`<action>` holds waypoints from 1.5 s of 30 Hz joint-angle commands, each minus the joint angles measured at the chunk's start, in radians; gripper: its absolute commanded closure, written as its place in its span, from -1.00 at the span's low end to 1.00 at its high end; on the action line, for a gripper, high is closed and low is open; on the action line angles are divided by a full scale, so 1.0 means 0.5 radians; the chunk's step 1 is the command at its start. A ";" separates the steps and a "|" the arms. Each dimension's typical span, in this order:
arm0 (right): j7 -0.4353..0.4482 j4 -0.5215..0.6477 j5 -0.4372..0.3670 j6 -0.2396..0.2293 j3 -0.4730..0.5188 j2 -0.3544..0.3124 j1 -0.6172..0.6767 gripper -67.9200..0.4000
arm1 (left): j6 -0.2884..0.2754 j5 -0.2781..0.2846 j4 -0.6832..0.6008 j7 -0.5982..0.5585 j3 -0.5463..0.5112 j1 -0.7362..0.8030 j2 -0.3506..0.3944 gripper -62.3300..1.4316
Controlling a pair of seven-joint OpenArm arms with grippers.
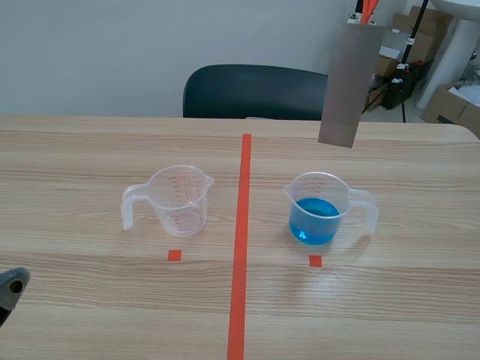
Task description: Do the redox reaction experiment. move the plate over the blue solution
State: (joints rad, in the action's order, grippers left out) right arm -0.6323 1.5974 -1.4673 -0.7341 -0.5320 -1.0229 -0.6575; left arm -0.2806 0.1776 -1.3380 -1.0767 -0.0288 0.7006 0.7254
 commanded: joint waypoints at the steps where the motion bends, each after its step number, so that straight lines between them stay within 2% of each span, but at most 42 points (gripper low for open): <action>1: 0.028 0.024 -0.030 -0.023 -0.007 -0.024 -0.004 0.98 | -0.021 0.043 -0.072 0.025 -0.011 -0.024 0.059 -0.87; 6: 0.025 0.023 -0.027 -0.023 -0.037 -0.050 0.031 0.98 | -0.236 0.054 -0.195 0.336 -0.010 -0.179 0.169 -0.29; 10: 0.022 0.022 -0.027 -0.023 -0.039 -0.077 0.041 0.98 | -0.452 0.054 -0.254 0.363 0.043 -0.281 0.220 0.17; 12: 0.043 0.022 -0.027 -0.023 -0.039 -0.099 0.041 0.98 | -0.478 0.056 -0.287 0.396 0.090 -0.329 0.217 0.36; 15: 0.092 0.021 -0.002 -0.023 -0.039 -0.134 0.042 0.98 | -0.478 0.056 -0.340 0.575 0.193 -0.420 0.216 0.57; 28: 0.280 0.018 0.181 -0.023 -0.039 -0.170 0.042 0.98 | -0.530 0.059 -0.378 0.990 0.590 -0.893 0.162 0.69; 36: 0.325 0.018 0.191 -0.023 -0.039 -0.159 0.042 0.98 | -0.514 0.056 -0.378 1.348 0.777 -1.153 0.020 0.69; 42: 0.389 0.018 0.200 -0.023 -0.039 -0.159 0.041 0.98 | -0.459 0.040 -0.371 1.372 0.791 -1.227 -0.088 0.70; 45: 0.406 0.018 0.201 -0.023 -0.039 -0.159 0.041 0.98 | -0.459 0.040 -0.371 1.379 0.797 -1.238 -0.116 0.89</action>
State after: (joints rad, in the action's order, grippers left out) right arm -0.4519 1.5993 -1.3567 -0.7341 -0.5591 -1.0916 -0.6167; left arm -0.5095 0.1875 -1.5120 -0.3737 0.3725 0.0834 0.6701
